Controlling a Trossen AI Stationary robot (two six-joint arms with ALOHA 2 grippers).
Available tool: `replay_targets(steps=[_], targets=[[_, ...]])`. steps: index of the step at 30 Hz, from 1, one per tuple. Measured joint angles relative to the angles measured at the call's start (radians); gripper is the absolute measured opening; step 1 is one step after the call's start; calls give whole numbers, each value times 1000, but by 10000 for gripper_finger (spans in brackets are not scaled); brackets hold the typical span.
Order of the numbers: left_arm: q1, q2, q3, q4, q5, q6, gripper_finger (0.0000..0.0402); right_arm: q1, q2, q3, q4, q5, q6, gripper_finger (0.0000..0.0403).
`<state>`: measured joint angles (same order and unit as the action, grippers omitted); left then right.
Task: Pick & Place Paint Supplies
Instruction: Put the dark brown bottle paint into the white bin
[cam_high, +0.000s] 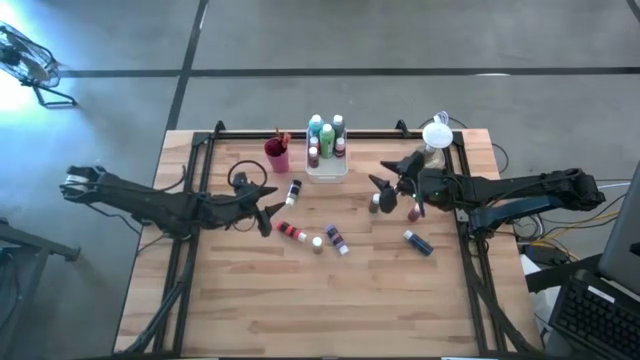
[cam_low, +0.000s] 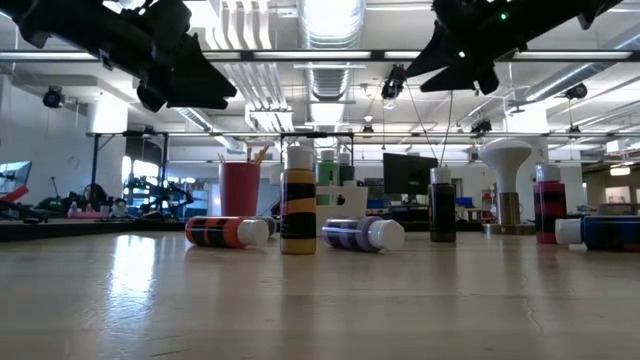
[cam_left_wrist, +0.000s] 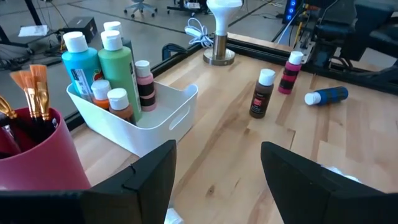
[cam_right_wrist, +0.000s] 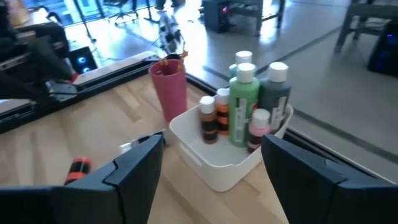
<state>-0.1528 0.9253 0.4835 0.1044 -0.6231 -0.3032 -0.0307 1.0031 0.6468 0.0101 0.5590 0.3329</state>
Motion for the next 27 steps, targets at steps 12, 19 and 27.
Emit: replay_targets(steps=[12, 19, 27], targets=[[0, 0, 0, -9, 1, -9, 239, 5, 2, 0, 12, -60, -121, 238], [0, 1, 0, -17, 1, 17, 238, 34, 8, -8, -103, -119, -108, 240], [0, 2, 0, -19, 1, 20, 239, 46, 73, -11, -197, -181, 27, 262]])
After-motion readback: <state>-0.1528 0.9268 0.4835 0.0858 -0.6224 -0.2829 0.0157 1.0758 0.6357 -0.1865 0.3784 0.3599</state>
